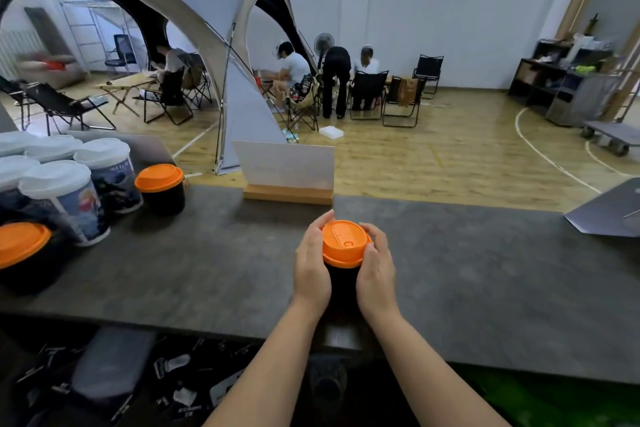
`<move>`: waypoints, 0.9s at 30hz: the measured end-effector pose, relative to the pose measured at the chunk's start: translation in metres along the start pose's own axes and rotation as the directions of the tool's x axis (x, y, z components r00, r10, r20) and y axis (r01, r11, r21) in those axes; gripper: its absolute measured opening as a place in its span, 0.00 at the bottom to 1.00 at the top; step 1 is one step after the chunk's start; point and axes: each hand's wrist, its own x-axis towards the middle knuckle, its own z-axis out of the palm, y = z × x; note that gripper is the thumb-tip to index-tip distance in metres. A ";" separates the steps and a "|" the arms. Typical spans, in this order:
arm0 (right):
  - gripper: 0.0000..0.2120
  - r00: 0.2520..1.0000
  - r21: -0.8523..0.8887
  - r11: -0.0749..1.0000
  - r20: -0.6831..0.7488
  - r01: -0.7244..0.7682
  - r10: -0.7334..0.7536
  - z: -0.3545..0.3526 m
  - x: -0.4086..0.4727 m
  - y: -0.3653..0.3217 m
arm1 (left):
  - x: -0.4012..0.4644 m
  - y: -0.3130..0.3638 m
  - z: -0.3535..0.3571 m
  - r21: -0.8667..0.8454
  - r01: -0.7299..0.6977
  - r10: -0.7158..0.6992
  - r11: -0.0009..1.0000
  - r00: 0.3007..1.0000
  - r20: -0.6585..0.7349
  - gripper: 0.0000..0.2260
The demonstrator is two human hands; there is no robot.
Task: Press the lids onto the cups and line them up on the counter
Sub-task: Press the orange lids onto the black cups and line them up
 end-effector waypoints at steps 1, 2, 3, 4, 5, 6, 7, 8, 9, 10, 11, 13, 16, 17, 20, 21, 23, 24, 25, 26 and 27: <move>0.16 1.000 0.010 1.000 -0.014 -0.004 0.004 0.000 -0.001 -0.001 | 0.000 -0.002 -0.001 -0.011 -0.003 0.004 1.000 0.999 0.041 0.19; 0.14 1.000 0.022 1.000 -0.026 -0.011 0.011 -0.001 -0.002 -0.002 | 0.000 -0.003 -0.001 -0.010 -0.004 0.005 1.000 0.998 0.070 0.20; 0.12 0.999 0.036 0.999 -0.033 -0.016 0.017 -0.002 -0.003 -0.004 | 0.000 -0.005 -0.001 -0.002 -0.003 0.004 1.000 0.997 0.081 0.20; 0.11 0.999 0.051 0.998 -0.033 -0.023 0.024 -0.002 -0.004 -0.006 | 0.000 -0.005 -0.001 0.010 0.002 -0.003 1.000 0.997 0.080 0.20; 0.11 0.999 0.066 0.998 -0.028 -0.023 0.024 -0.002 -0.005 -0.007 | -0.001 -0.005 -0.001 0.024 0.009 -0.011 1.000 0.997 0.077 0.18; 0.12 1.000 0.079 0.997 -0.020 -0.014 0.015 -0.002 -0.006 -0.008 | -0.002 -0.004 -0.001 0.045 0.010 -0.013 0.999 0.998 0.066 0.17; 0.14 1.000 0.089 0.996 -0.009 0.005 -0.004 -0.002 -0.007 -0.008 | -0.004 -0.005 -0.001 0.071 0.001 -0.005 0.997 0.999 0.052 0.16; 0.16 1.000 0.092 0.995 0.001 0.026 -0.026 -0.002 -0.008 -0.007 | -0.005 -0.006 -0.002 0.098 -0.011 0.007 0.995 0.999 0.038 0.16; 0.17 0.999 0.093 0.995 0.011 0.043 -0.044 -0.002 -0.008 -0.006 | -0.006 -0.008 -0.003 0.122 -0.020 0.017 0.992 1.000 0.027 0.16; 0.18 0.998 0.094 0.994 0.017 0.053 -0.054 -0.002 -0.008 -0.005 | -0.006 -0.009 -0.003 0.146 -0.021 0.018 0.989 1.000 0.019 0.16; 0.17 0.998 0.096 0.994 0.022 0.055 -0.057 -0.001 -0.008 -0.004 | -0.006 -0.010 -0.003 0.164 -0.018 0.015 0.986 1.000 0.018 0.16; 0.15 0.998 0.097 0.994 0.033 0.051 -0.055 -0.001 -0.007 -0.004 | -0.005 -0.009 -0.003 0.172 -0.010 0.005 0.985 1.000 0.030 0.17; 0.13 0.997 0.103 0.993 0.041 0.063 -0.067 -0.001 -0.005 -0.003 | -0.006 -0.006 -0.004 0.156 -0.014 0.006 0.988 0.998 0.055 0.18; 0.13 0.997 0.108 0.992 0.041 0.067 -0.071 0.000 -0.004 -0.002 | -0.005 -0.007 -0.005 0.157 -0.022 0.013 0.987 0.998 0.059 0.18; 0.13 0.996 0.098 0.992 0.034 0.078 -0.082 0.002 -0.002 0.001 | -0.004 -0.009 -0.006 0.169 -0.042 0.032 0.985 0.998 0.060 0.19; 0.13 0.996 0.092 0.993 0.035 0.075 -0.079 0.003 -0.001 0.001 | -0.004 -0.009 -0.005 0.171 -0.045 0.036 0.984 0.998 0.058 0.20; 0.13 0.997 0.091 0.994 0.045 0.066 -0.070 0.004 -0.002 0.003 | -0.005 -0.010 -0.005 0.178 -0.044 0.035 0.983 0.998 0.051 0.20; 0.13 0.996 0.094 0.993 0.047 0.066 -0.071 0.004 -0.002 0.003 | -0.005 -0.010 -0.005 0.190 -0.046 0.038 0.981 0.998 0.046 0.19; 0.13 0.996 0.099 0.993 0.046 0.066 -0.071 0.003 -0.003 0.003 | -0.005 -0.011 -0.005 0.211 -0.050 0.043 0.976 0.998 0.038 0.19; 0.13 0.997 0.110 0.992 0.043 0.064 -0.069 0.002 -0.004 0.002 | -0.006 -0.011 -0.005 0.237 -0.057 0.055 0.970 0.998 0.018 0.19; 0.12 0.997 0.124 0.991 0.039 0.058 -0.063 0.001 -0.005 0.001 | -0.007 -0.012 -0.005 0.263 -0.068 0.074 0.963 0.997 -0.014 0.19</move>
